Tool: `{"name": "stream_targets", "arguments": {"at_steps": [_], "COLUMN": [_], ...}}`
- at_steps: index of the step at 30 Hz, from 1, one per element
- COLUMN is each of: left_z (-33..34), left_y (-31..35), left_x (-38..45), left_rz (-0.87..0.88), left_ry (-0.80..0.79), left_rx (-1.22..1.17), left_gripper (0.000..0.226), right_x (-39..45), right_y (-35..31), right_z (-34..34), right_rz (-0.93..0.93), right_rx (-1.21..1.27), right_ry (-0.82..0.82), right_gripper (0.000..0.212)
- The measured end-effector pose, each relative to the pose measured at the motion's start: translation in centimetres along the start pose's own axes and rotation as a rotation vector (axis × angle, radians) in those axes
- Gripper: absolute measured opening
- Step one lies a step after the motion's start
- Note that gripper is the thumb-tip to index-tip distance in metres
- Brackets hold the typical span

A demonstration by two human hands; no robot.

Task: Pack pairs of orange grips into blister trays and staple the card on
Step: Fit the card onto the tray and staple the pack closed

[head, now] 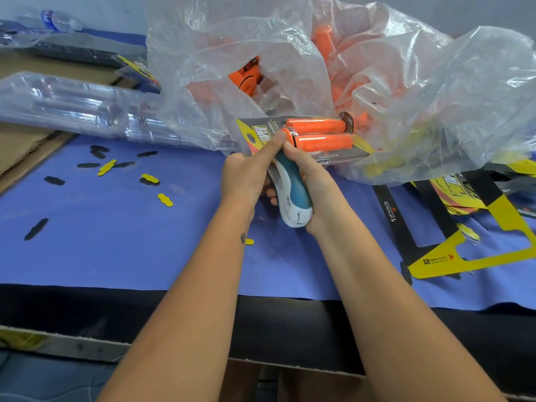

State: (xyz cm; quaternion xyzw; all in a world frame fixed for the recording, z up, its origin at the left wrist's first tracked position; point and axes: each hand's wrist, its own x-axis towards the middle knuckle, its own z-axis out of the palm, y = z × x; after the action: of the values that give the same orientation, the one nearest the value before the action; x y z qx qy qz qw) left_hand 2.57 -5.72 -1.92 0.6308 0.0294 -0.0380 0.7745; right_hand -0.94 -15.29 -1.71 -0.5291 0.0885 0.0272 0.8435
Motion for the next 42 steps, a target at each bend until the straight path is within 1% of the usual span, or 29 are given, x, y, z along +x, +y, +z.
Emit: {"name": "stream_targets", "arguments": {"at_steps": [3,6,9,12,16,20,24,26,29,30,32,34,36,39,42], "left_z": [-0.1,-0.4,-0.4,-0.3,-0.2,0.0,0.8,1.0,1.1,1.1,1.0,1.0,1.0,0.9,0.5], "left_y": [0.2,0.4,0.6,0.7,0.6,0.5,0.1,0.0,-0.1,-0.2,-0.1,-0.2,-0.2,-0.3,0.1], "left_x": [-0.1,0.1,0.1,-0.1,-0.3,-0.4,-0.7,-0.9,-0.8,-0.8,-0.7,-0.7,-0.8,-0.7,-0.3], "left_rz": [-0.060,-0.110,-0.115,-0.110,-0.099,-0.101,-0.111,-0.139,-0.162,-0.172,-0.183,-0.175,-0.152,-0.115,-0.193], "left_ry": [-0.027,-0.076,-0.109,-0.127,-0.129,-0.093,0.019,0.004,-0.036,-0.024,0.020,0.046,0.024,-0.052,-0.152], "left_rx": [-0.003,-0.019,-0.060,-0.101,-0.127,-0.129,-0.125,-0.155,-0.169,-0.174,-0.186,-0.188,-0.190,-0.182,-0.225], "left_gripper": [0.042,0.035,0.028,0.027,0.025,0.028,0.040,0.044,0.034,0.029,0.022,0.020,0.022,0.026,0.041], "right_x": [0.1,0.2,0.1,0.0,-0.2,-0.2,0.0,0.1,0.2,0.2,0.2,0.0,-0.1,-0.3,-0.5], "right_y": [0.3,0.4,0.5,0.3,0.2,0.1,0.2,0.3,0.3,0.3,0.4,0.5,0.5,0.2,0.0], "right_z": [-0.1,-0.2,-0.2,-0.3,-0.1,0.0,0.0,0.1,0.1,0.2,0.4,0.5,0.4,0.0,-0.4], "right_rz": [-0.010,-0.031,-0.028,-0.016,0.003,0.018,0.009,0.020,0.027,0.023,0.007,0.000,0.001,-0.001,0.008], "right_rx": [-0.043,-0.104,-0.105,-0.085,-0.102,-0.096,-0.072,-0.092,-0.099,-0.114,-0.150,-0.158,-0.149,-0.113,-0.113], "right_ry": [0.027,0.065,0.094,0.113,0.152,0.181,0.187,0.205,0.237,0.238,0.233,0.225,0.200,0.166,0.135], "right_gripper": [0.041,0.042,0.041,0.037,0.040,0.040,0.032,0.033,0.043,0.042,0.031,0.026,0.026,0.027,0.032]}}
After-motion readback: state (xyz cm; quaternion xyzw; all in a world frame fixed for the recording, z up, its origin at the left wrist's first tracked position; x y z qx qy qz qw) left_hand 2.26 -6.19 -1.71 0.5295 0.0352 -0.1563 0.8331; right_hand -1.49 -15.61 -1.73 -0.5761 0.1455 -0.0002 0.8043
